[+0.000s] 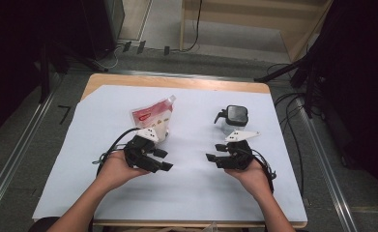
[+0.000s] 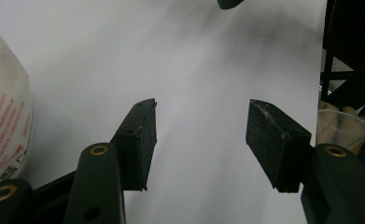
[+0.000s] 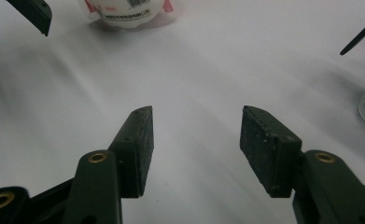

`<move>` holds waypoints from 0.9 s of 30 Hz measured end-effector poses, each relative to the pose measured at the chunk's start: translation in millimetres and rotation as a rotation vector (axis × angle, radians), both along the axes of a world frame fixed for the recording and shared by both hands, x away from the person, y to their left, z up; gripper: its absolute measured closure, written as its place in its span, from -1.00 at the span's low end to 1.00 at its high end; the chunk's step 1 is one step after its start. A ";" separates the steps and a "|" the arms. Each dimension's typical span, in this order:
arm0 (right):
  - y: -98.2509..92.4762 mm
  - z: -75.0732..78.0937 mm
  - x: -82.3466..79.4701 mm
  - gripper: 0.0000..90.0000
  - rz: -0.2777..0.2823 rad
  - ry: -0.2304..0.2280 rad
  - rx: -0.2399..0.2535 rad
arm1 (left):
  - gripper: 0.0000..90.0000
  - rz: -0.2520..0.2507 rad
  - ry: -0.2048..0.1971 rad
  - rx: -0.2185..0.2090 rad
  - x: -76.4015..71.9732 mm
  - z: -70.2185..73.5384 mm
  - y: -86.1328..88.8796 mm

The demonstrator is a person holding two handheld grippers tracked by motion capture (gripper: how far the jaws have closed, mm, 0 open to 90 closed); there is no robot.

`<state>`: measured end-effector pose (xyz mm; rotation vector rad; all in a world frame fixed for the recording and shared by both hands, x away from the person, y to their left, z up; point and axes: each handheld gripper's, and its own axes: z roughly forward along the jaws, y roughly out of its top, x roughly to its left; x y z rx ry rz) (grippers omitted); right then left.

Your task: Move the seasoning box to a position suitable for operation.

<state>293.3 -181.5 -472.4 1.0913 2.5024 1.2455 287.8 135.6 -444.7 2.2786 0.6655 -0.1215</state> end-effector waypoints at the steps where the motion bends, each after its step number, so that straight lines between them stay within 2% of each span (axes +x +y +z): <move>1: -0.8 -0.2 0.5 -0.01 -0.005 0.001 0.001 | -0.03 -0.001 -0.005 -0.011 -0.6 -0.1 0.7; 6: 0.8 -1.2 1.2 -0.04 -0.010 0.000 -0.003 | -0.06 0.006 -0.015 0.003 -1.8 0.3 3.3; 9: -0.7 -1.2 2.4 -0.07 -0.027 0.000 -0.007 | -0.06 0.011 -0.025 -0.017 -1.5 1.4 6.8; 11: -3.3 -1.1 3.3 -0.08 -0.039 -0.002 -0.010 | -0.06 0.016 -0.035 -0.012 -1.6 2.6 8.8; 15: -8.7 -0.4 5.1 -0.11 -0.068 -0.012 -0.007 | -0.06 0.030 -0.029 -0.021 -0.7 3.5 11.9; 17: -15.6 0.2 7.3 -0.12 -0.113 0.000 0.008 | -0.06 0.030 -0.034 -0.024 0.1 3.4 13.2; 19: -17.3 0.0 8.4 -0.13 -0.118 -0.003 0.008 | -0.06 0.029 -0.033 -0.016 0.2 3.3 13.4; 21: -24.7 0.3 10.8 -0.15 -0.164 0.001 0.011 | -0.05 0.031 -0.022 -0.009 0.3 2.1 12.6; 24: -28.8 0.4 12.2 -0.18 -0.184 -0.006 0.009 | -0.05 0.024 -0.015 -0.002 -0.1 2.2 12.1; 25: -33.3 0.2 14.0 -0.22 -0.217 -0.011 0.002 | -0.05 0.026 -0.020 -0.008 -0.6 2.3 11.7; 26: -33.3 0.2 14.0 -0.22 -0.217 -0.011 0.002 | -0.05 0.028 -0.021 -0.015 -1.1 2.3 11.6; 27: -36.7 -0.3 16.0 -0.28 -0.242 -0.013 -0.001 | -0.05 0.024 -0.022 -0.016 -1.2 2.8 12.0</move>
